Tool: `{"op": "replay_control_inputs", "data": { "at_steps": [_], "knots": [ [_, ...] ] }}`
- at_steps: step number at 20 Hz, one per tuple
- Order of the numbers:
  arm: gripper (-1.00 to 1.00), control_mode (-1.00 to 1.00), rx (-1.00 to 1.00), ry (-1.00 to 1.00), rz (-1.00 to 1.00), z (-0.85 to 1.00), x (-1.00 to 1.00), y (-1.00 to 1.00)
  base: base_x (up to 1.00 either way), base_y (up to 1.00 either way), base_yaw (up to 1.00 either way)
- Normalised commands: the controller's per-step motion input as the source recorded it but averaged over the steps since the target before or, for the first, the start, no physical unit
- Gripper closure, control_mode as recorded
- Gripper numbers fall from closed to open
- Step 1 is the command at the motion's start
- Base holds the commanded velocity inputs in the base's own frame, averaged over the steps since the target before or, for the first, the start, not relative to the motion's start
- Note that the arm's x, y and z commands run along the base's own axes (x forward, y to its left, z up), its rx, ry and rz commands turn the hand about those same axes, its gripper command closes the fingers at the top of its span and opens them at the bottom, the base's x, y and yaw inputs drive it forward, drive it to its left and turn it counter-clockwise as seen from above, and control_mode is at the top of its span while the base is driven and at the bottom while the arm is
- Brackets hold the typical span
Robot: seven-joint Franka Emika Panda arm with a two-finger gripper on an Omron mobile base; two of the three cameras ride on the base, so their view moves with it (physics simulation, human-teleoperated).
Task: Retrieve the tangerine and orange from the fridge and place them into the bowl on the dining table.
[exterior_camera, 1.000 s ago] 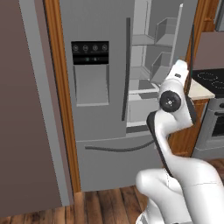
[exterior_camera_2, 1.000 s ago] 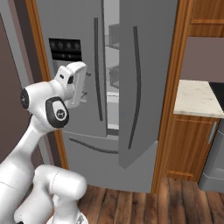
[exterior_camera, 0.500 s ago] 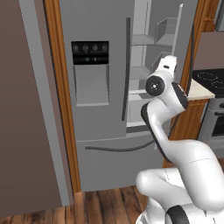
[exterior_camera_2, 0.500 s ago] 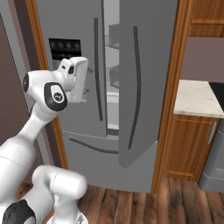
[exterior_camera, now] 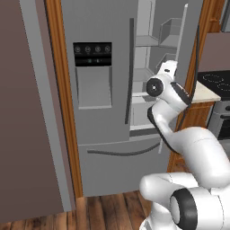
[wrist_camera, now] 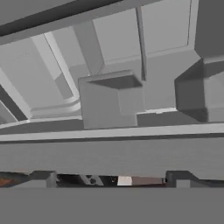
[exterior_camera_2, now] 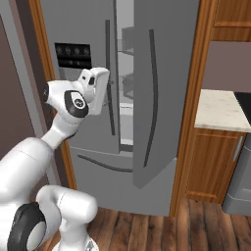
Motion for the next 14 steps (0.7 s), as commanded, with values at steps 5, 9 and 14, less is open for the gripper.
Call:
{"op": "replay_control_inputs", "data": {
  "at_steps": [5, 9, 14],
  "knots": [
    [-1.00, -1.00, 0.00, 0.00, -0.01, -0.24, 0.60, -0.20, 0.00, 0.00, 0.00],
    [-1.00, -1.00, 0.00, 0.00, -0.01, -0.13, 0.61, -0.25, 0.00, 0.00, 0.00],
    [-1.00, -1.00, 0.00, 0.00, -0.03, -0.04, 0.47, -0.36, 0.00, 0.00, 0.00]
  ]
}}
